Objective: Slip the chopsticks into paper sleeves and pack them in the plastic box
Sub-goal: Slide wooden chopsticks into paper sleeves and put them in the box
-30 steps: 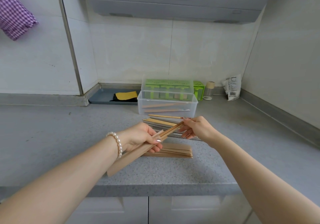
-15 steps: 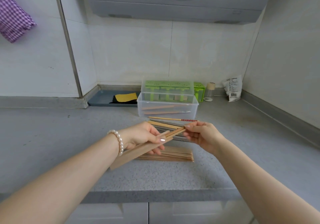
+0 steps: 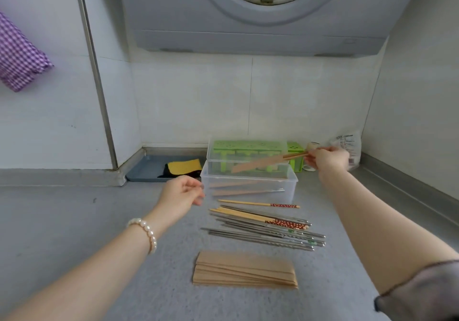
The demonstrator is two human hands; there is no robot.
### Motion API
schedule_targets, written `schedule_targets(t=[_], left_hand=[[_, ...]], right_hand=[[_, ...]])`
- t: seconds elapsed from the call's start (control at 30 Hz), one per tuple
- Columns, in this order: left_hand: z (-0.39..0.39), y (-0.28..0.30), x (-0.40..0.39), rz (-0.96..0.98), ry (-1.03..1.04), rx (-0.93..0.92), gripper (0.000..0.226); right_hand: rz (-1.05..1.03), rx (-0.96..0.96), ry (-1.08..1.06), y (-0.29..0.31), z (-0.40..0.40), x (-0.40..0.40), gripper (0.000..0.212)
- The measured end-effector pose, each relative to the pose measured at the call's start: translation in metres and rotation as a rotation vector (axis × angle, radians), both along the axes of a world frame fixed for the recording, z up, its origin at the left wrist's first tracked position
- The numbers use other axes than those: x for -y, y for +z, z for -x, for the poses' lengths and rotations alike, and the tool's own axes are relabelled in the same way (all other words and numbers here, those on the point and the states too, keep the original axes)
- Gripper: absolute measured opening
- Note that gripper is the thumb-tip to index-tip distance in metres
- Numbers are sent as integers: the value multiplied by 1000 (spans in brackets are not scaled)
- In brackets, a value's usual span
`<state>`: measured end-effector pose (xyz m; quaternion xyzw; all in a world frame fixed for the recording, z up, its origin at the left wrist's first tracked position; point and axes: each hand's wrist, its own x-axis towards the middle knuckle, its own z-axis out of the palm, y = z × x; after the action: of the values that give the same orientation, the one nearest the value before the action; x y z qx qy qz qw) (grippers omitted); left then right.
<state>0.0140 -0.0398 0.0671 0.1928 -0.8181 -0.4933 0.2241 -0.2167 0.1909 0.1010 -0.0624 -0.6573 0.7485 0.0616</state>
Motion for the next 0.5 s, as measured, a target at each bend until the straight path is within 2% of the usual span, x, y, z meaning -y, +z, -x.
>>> schedule_targets(t=[0.17, 0.33, 0.4, 0.5], left_hand=[[0, -15, 2, -16, -48, 83, 10], [1, -18, 8, -13, -55, 109, 10], [1, -20, 9, -16, -59, 114, 10], [1, -23, 8, -26, -72, 122, 11]], right_hand=[[-127, 99, 18, -12, 17, 46, 13], [-251, 161, 40, -29, 29, 70, 25], [-378, 129, 52, -32, 32, 75, 24], [-668, 33, 178, -31, 28, 80, 29]])
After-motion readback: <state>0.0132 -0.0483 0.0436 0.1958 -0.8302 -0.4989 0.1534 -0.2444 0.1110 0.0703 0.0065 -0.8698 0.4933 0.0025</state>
